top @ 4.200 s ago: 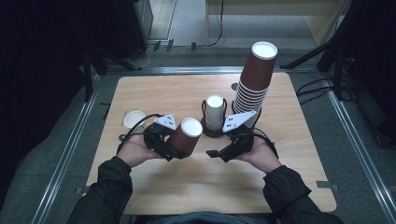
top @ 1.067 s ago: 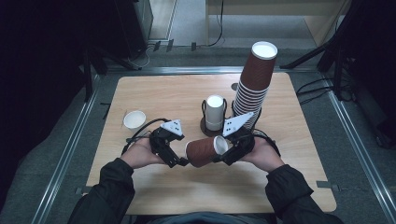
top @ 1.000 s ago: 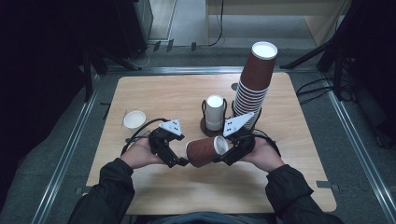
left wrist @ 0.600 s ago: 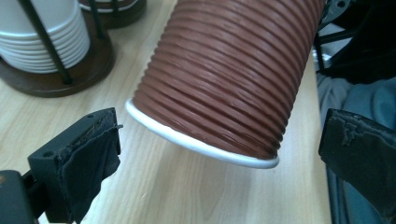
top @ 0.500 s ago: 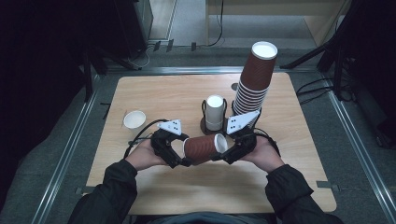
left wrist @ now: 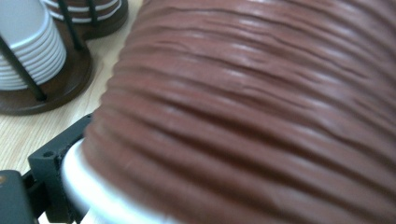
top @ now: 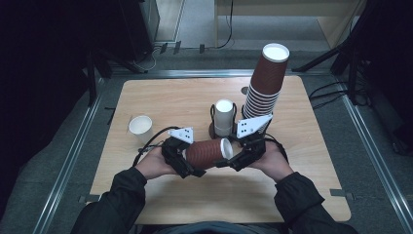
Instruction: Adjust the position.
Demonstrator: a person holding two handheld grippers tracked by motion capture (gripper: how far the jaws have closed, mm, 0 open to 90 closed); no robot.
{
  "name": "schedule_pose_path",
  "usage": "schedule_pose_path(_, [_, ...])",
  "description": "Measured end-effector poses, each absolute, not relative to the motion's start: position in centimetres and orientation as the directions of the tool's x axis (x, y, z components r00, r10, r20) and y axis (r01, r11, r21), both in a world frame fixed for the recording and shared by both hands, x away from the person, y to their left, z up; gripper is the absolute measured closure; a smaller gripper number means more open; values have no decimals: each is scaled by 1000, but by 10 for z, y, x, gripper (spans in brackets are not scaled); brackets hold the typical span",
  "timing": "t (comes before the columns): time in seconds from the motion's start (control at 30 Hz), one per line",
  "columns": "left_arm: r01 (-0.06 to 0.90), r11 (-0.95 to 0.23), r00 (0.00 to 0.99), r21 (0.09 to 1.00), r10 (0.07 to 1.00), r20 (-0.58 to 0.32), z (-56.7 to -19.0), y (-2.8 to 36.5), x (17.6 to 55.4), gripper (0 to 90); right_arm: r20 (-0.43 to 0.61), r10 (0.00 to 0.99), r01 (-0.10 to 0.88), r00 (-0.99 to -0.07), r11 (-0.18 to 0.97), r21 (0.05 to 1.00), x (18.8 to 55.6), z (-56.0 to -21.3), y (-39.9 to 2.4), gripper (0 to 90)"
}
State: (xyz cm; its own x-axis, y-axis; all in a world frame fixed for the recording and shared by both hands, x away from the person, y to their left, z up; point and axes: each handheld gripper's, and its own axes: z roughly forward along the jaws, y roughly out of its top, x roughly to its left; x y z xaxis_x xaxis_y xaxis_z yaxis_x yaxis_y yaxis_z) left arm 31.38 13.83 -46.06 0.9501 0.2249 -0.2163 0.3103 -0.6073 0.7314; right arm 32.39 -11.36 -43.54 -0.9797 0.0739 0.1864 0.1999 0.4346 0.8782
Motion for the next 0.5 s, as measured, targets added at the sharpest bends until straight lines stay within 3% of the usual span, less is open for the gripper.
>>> schedule_pose_path(0.1, [311,-586,949,748,229,-215,-459,140,313,43,195,70,206,-978,419,884,324,-435,-114,227])
schedule_pose_path(0.5, [317,-625,948,713,216,-232,-460,143,317,76,234,77,243,-969,448,861,325,-441,-111,216])
